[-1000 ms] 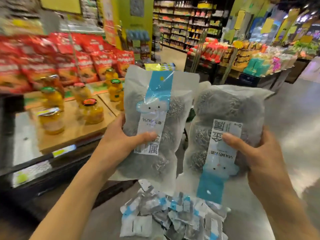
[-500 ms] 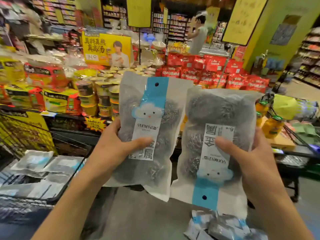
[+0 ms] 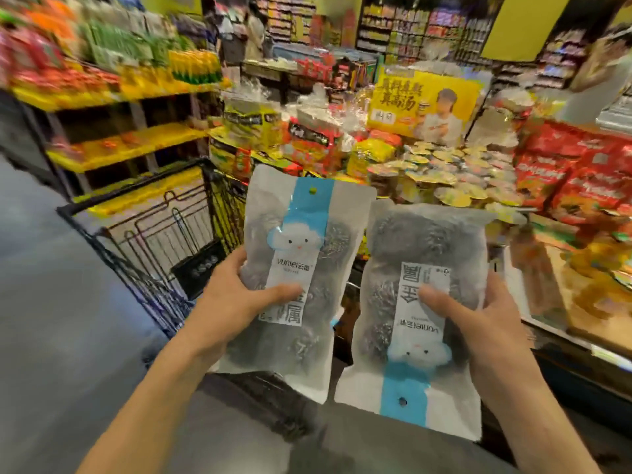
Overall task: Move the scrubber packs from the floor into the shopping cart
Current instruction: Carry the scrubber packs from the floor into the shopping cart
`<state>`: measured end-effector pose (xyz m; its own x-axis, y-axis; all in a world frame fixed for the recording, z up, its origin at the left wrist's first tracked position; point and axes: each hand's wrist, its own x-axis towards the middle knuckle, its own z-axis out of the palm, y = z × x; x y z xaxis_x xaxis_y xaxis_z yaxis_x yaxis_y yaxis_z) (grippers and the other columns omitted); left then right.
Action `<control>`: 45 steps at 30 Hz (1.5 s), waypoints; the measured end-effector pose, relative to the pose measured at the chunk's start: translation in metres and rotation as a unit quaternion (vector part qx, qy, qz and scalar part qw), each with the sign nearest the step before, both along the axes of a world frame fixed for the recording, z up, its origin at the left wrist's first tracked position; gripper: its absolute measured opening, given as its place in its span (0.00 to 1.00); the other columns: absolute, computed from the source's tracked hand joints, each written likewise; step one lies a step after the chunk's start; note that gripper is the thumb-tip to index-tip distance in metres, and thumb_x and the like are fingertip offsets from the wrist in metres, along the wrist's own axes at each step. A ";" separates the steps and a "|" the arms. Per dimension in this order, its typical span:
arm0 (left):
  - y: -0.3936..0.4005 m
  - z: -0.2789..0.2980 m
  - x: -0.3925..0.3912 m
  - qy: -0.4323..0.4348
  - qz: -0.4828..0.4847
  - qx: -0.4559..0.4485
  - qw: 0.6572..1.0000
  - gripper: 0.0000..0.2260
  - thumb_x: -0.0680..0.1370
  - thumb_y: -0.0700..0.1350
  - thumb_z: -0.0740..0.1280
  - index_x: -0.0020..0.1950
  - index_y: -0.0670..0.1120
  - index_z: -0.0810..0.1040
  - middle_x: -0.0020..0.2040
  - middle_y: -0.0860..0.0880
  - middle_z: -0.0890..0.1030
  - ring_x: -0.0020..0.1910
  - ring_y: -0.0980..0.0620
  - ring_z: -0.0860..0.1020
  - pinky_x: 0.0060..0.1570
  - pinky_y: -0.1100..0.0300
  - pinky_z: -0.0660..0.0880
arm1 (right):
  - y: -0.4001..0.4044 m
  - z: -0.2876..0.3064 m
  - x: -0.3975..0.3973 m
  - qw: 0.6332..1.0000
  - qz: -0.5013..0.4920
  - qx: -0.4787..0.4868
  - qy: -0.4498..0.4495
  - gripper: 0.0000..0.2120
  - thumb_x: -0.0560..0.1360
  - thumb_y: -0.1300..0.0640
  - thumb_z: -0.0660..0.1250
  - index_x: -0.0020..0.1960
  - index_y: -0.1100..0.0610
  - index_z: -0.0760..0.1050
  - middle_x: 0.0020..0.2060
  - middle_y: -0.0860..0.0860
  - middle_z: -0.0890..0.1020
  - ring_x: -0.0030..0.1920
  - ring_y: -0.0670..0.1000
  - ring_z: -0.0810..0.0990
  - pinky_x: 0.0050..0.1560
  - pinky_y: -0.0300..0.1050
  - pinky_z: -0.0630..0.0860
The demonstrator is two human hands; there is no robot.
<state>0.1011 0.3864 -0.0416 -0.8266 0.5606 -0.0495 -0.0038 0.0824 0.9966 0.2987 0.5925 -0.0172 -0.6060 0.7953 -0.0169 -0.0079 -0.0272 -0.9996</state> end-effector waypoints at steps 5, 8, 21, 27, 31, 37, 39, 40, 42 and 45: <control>-0.027 -0.024 -0.074 -0.032 0.049 -0.033 0.998 0.34 0.59 0.51 0.83 0.64 0.55 0.77 0.53 0.57 0.87 0.51 0.57 0.86 0.51 0.55 0.81 | -0.007 -0.026 -0.090 0.998 0.055 -0.002 -0.017 0.27 0.68 0.61 0.79 0.64 0.50 0.74 0.52 0.51 0.88 0.50 0.55 0.88 0.49 0.57 0.84; -0.024 -0.038 -0.125 -0.035 0.056 -0.065 0.996 0.32 0.58 0.52 0.83 0.61 0.57 0.77 0.53 0.57 0.87 0.52 0.56 0.85 0.54 0.51 0.81 | 0.002 -0.045 -0.144 0.998 0.058 -0.001 -0.037 0.28 0.66 0.59 0.81 0.63 0.49 0.75 0.53 0.52 0.87 0.51 0.56 0.88 0.54 0.63 0.83; 0.045 -0.146 -0.389 0.032 -0.124 -0.251 0.960 0.32 0.64 0.56 0.83 0.63 0.62 0.73 0.57 0.61 0.83 0.52 0.64 0.83 0.54 0.56 0.81 | 0.069 -0.175 -0.335 0.962 0.082 0.042 -0.257 0.26 0.67 0.52 0.83 0.53 0.36 0.71 0.51 0.45 0.84 0.50 0.50 0.85 0.52 0.62 0.82; 0.074 -0.249 -0.472 0.148 -0.327 -0.393 0.846 0.40 0.62 0.72 0.71 0.71 0.66 0.63 0.59 0.60 0.81 0.53 0.54 0.82 0.51 0.48 0.80 | 0.073 -0.266 -0.370 0.900 0.173 0.061 -0.394 0.33 0.63 0.41 0.80 0.63 0.37 0.67 0.54 0.42 0.81 0.50 0.44 0.82 0.51 0.48 0.80; 0.098 -0.323 -0.508 0.238 -0.465 -0.496 0.693 0.50 0.63 0.72 0.72 0.80 0.62 0.55 0.68 0.52 0.79 0.63 0.44 0.78 0.56 0.49 0.77 | 0.068 -0.334 -0.387 0.808 0.272 0.097 -0.513 0.43 0.66 0.37 0.77 0.74 0.48 0.62 0.60 0.50 0.81 0.59 0.54 0.81 0.57 0.49 0.76; 0.125 -0.414 -0.512 0.227 -0.606 -0.517 0.561 0.41 0.66 0.59 0.79 0.75 0.65 0.63 0.72 0.52 0.76 0.65 0.46 0.77 0.59 0.53 0.76 | 0.053 -0.422 -0.401 0.699 0.387 0.115 -0.591 0.40 0.66 0.33 0.70 0.74 0.45 0.67 0.68 0.50 0.78 0.69 0.55 0.76 0.61 0.46 0.75; 0.134 -0.448 -0.505 0.217 -0.639 -0.529 0.515 0.43 0.66 0.58 0.80 0.76 0.62 0.62 0.73 0.53 0.74 0.67 0.47 0.76 0.62 0.53 0.75 | 0.050 -0.446 -0.400 0.689 0.388 0.122 -0.600 0.28 0.72 0.42 0.71 0.69 0.45 0.69 0.65 0.48 0.79 0.67 0.54 0.77 0.58 0.43 0.73; 0.136 -0.465 -0.500 0.215 -0.651 -0.536 0.492 0.44 0.67 0.57 0.80 0.78 0.59 0.61 0.74 0.52 0.73 0.69 0.47 0.75 0.63 0.52 0.74 | 0.049 -0.457 -0.398 0.682 0.384 0.127 -0.610 0.25 0.75 0.46 0.70 0.69 0.47 0.68 0.65 0.49 0.79 0.67 0.54 0.77 0.57 0.44 0.72; 0.138 -0.489 -0.488 0.220 -0.656 -0.559 0.458 0.45 0.68 0.56 0.80 0.79 0.57 0.59 0.74 0.51 0.74 0.69 0.46 0.75 0.61 0.52 0.75 | 0.049 -0.476 -0.394 0.670 0.374 0.144 -0.625 0.29 0.75 0.49 0.69 0.73 0.49 0.63 0.67 0.52 0.77 0.68 0.57 0.76 0.60 0.47 0.74; 0.135 -0.505 -0.472 0.264 -0.621 -0.574 0.464 0.39 0.72 0.54 0.77 0.78 0.55 0.60 0.71 0.49 0.75 0.69 0.45 0.75 0.60 0.51 0.74 | 0.047 -0.493 -0.384 0.680 0.342 0.176 -0.625 0.37 0.74 0.46 0.67 0.80 0.47 0.55 0.72 0.54 0.73 0.71 0.59 0.72 0.69 0.53 0.70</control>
